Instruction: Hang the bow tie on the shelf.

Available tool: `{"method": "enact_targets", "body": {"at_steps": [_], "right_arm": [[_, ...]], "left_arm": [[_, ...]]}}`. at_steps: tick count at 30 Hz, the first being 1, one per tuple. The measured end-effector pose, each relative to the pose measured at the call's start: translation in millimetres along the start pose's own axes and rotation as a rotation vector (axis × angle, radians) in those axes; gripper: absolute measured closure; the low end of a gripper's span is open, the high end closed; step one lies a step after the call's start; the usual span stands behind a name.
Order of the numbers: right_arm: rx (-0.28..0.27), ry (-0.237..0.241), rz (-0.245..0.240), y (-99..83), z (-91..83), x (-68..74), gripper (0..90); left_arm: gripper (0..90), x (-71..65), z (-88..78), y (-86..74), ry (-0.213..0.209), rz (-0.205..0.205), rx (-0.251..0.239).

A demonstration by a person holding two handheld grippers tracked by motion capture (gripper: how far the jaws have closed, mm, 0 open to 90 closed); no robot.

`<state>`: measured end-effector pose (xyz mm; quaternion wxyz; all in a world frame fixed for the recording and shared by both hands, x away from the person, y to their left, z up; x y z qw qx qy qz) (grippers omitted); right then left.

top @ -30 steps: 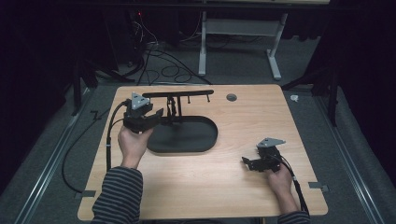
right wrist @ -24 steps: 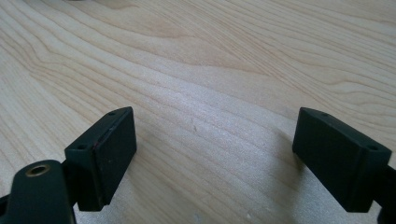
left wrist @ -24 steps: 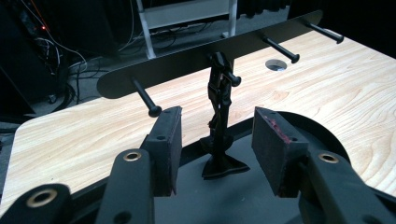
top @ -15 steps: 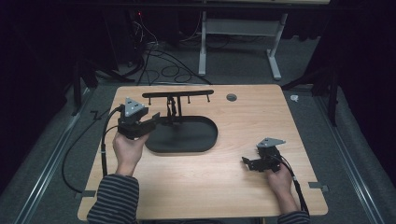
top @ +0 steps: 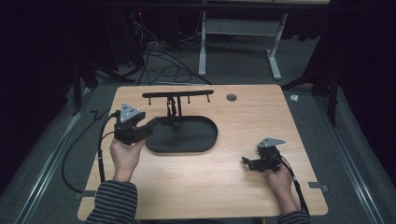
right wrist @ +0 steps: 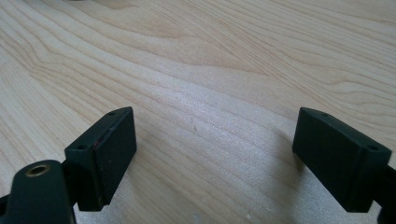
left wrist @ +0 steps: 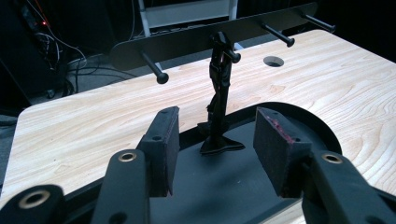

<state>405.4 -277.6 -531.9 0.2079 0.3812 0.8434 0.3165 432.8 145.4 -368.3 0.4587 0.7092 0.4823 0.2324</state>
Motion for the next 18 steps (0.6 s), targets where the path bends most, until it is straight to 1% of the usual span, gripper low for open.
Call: {"method": "enact_targets", "body": {"at_steps": [7,13,18], "right_arm": [[0.0,0.0,-0.002,0.0,0.0,-0.1,14.3],[0.0,0.0,0.0,0.0,0.0,0.0,14.3],[0.0,0.0,0.0,0.0,0.0,0.0,14.3]], "left_arm": [[51.1,0.5,-5.0,-4.8,-0.004,-0.004,-0.002],[50.8,2.7,-7.6,-9.6,-0.002,-0.014,0.003],[50.4,2.3,-10.5,-13.9,-0.009,-0.025,-0.003]]}}
Point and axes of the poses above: each handheld gripper's, and its own axes: z roughly forward along the jaws, y roughly out of its top, x roughly to its left, the point moved 4 cm from there along z, roughly forward along the jaws, and after that the axes turned 8 degrees about -z, right-handed, at the moved point
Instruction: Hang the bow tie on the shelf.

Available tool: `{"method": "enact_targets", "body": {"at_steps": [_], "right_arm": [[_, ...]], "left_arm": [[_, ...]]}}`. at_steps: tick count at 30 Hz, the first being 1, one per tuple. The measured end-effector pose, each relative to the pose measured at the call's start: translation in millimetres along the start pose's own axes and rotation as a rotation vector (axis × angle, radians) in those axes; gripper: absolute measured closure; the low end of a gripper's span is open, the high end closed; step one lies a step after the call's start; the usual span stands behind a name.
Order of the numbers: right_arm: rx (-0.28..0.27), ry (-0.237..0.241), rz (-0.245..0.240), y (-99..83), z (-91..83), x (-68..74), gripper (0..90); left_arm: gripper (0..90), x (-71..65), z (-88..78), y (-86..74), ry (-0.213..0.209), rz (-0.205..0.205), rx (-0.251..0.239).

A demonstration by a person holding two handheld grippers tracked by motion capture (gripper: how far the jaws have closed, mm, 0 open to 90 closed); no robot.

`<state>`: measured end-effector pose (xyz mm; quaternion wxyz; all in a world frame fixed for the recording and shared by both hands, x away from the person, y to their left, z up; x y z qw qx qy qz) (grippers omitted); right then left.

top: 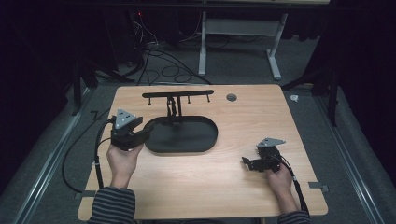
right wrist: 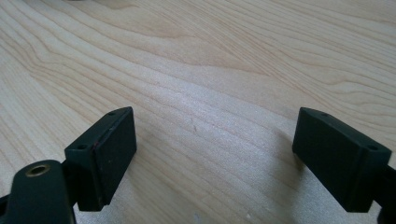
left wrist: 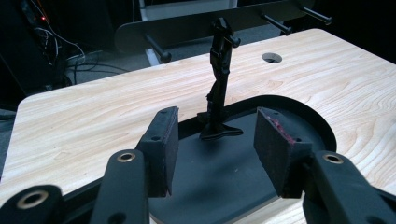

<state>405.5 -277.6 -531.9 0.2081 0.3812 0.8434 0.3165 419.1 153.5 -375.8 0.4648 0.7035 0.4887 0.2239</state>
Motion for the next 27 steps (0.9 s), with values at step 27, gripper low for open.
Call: {"method": "enact_targets", "body": {"at_steps": [27], "right_arm": [[0.0,0.0,0.0,0.0,0.0,0.0,14.3]], "left_arm": [[47.8,4.8,-11.9,-25.2,0.019,-0.024,0.025]]}}
Point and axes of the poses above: each handheld gripper's, and its own axes: z roughly forward along the jaws, y roughly out of its top, x roughly to its left, the point moved 4 cm from there along z, roughly forward along the jaws, and after that the axes turned 8 degrees about -z, right-handed, at the moved point
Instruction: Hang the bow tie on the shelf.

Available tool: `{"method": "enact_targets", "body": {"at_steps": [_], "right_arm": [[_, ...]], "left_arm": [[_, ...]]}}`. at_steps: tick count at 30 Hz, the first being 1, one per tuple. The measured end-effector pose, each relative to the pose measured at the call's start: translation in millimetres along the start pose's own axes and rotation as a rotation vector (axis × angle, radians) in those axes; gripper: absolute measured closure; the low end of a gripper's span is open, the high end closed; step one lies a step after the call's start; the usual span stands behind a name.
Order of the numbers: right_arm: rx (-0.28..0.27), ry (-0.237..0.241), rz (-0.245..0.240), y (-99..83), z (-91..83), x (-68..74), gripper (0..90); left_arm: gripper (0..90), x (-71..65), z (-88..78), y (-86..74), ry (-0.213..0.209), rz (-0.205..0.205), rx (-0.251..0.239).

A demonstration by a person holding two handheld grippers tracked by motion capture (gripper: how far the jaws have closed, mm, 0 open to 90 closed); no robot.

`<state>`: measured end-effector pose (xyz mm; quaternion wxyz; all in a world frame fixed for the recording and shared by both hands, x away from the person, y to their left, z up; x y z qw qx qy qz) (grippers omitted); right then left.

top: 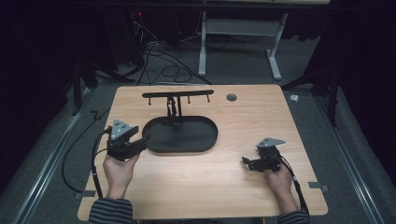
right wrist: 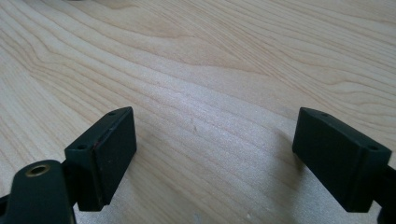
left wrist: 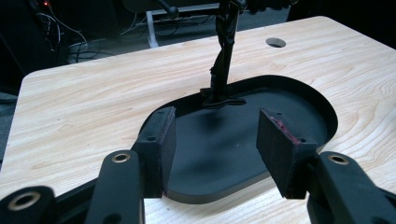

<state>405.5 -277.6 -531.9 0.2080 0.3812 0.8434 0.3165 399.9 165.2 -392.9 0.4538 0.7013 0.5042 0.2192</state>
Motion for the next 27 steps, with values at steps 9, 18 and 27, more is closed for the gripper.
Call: {"method": "enact_targets", "body": {"at_steps": [9,18,27], "right_arm": [[0.0,0.0,0.0,0.0,0.0,0.0,14.3],[0.0,0.0,0.0,0.0,0.0,0.0,14.3],[0.0,0.0,-0.001,0.0,0.0,-0.1,14.4]], "left_arm": [[46.8,1.6,-4.5,-7.2,0.0,-0.01,0.012],[46.1,1.8,-4.3,-15.3,-0.006,-0.027,0.018],[45.5,3.3,-5.3,-23.6,-0.007,-0.046,0.023]]}}
Point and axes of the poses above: each handheld gripper's, and its own axes: z roughly forward along the jaws, y roughly out of its top, x roughly to its left, the point moved 4 cm from there along z, roughly forward along the jaws, and after that the axes turned 8 degrees about -z, right-handed, at the moved point
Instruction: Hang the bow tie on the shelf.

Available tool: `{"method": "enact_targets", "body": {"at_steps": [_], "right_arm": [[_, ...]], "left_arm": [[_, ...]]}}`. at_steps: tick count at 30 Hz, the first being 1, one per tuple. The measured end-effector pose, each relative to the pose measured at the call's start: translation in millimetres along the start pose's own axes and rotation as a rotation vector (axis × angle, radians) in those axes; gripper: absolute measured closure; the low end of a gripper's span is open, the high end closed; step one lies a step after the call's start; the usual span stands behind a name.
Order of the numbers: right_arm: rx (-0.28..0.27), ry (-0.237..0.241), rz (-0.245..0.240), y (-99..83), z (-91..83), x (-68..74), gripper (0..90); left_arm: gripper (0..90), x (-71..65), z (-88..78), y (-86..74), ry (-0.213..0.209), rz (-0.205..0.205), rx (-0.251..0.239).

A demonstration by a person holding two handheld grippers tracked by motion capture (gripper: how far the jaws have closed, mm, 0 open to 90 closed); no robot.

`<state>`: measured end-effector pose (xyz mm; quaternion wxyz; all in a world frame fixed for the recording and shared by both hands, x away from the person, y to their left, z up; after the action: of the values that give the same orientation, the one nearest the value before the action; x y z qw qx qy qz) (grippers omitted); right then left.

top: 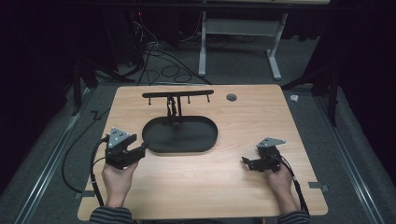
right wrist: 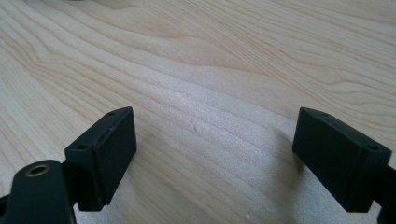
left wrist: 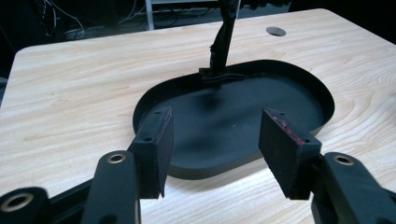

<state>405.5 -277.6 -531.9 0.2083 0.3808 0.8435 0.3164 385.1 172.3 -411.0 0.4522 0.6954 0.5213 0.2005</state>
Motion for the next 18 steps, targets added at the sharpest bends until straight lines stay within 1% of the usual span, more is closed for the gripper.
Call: {"method": "enact_targets", "body": {"at_steps": [9,11,12,13,18], "right_arm": [[0.0,0.0,0.001,0.0,0.0,0.1,14.4],[0.0,0.0,0.001,0.0,0.0,0.1,14.3],[0.0,0.0,0.001,0.0,0.0,0.1,14.4],[0.0,0.0,0.001,0.0,0.0,0.1,14.4],[0.0,0.0,0.001,0.0,0.0,0.1,14.3]], "left_arm": [[45.2,4.3,-0.1,-10.0,0.001,-0.026,0.007],[45.2,4.8,0.0,-11.1,0.001,-0.03,0.01],[45.2,6.0,0.4,-11.9,0.003,-0.022,0.007],[45.2,6.0,0.3,-14.3,0.001,-0.035,0.015],[45.1,7.5,0.1,-18.3,0.001,-0.048,0.02]]}}
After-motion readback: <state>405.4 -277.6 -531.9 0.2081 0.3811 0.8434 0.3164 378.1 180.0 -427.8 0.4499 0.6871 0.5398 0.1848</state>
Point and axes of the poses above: each handheld gripper's, and its own axes: z roughly forward along the jaws, y roughly out of its top, x roughly to its left, the point moved 4 cm from there along z, roughly forward along the jaws, and after that the axes turned 8 degrees about -z, right-handed, at the moved point
